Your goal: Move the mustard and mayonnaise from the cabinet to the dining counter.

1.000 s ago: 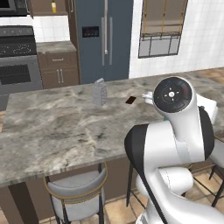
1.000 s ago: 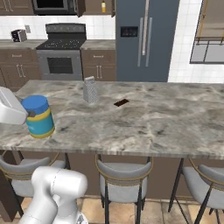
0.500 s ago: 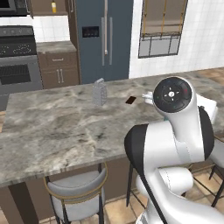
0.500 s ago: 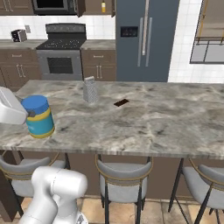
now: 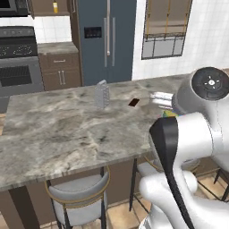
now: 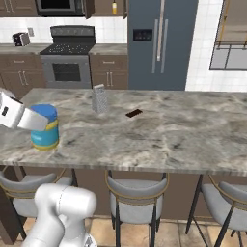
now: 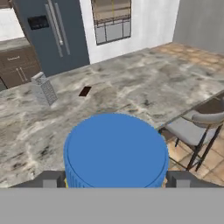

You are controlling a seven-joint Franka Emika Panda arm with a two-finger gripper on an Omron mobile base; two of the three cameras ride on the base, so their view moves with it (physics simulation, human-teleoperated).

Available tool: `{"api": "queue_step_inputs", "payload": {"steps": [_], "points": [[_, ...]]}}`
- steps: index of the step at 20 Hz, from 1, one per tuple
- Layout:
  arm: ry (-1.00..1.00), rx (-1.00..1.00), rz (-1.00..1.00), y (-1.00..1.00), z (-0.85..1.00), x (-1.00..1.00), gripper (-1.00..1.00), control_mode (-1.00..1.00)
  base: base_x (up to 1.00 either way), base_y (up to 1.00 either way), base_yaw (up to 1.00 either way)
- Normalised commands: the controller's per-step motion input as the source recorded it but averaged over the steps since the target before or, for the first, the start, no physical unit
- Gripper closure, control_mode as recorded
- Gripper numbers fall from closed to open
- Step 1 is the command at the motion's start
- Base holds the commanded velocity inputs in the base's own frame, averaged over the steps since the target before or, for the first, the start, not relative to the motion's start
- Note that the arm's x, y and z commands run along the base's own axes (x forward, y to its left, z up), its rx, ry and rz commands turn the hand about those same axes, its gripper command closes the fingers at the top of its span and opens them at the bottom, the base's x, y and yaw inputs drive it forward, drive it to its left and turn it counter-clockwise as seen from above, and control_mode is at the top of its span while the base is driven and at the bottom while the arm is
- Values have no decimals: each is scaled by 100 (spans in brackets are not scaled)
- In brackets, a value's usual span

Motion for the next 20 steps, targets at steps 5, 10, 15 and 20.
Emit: {"api": "queue_step_inputs", "payload": {"steps": [5, 10, 15, 20], "points": [[3, 9, 57, -16, -13, 33, 100, -100, 0, 0, 0], [0, 0, 63, -26, -19, 29, 100, -100, 0, 0, 0], [0, 1, 60, -27, -24, 38, 100, -100, 0, 0, 0], [0, 1, 51, -12, -26, 46, 100, -100, 0, 0, 0]]}}
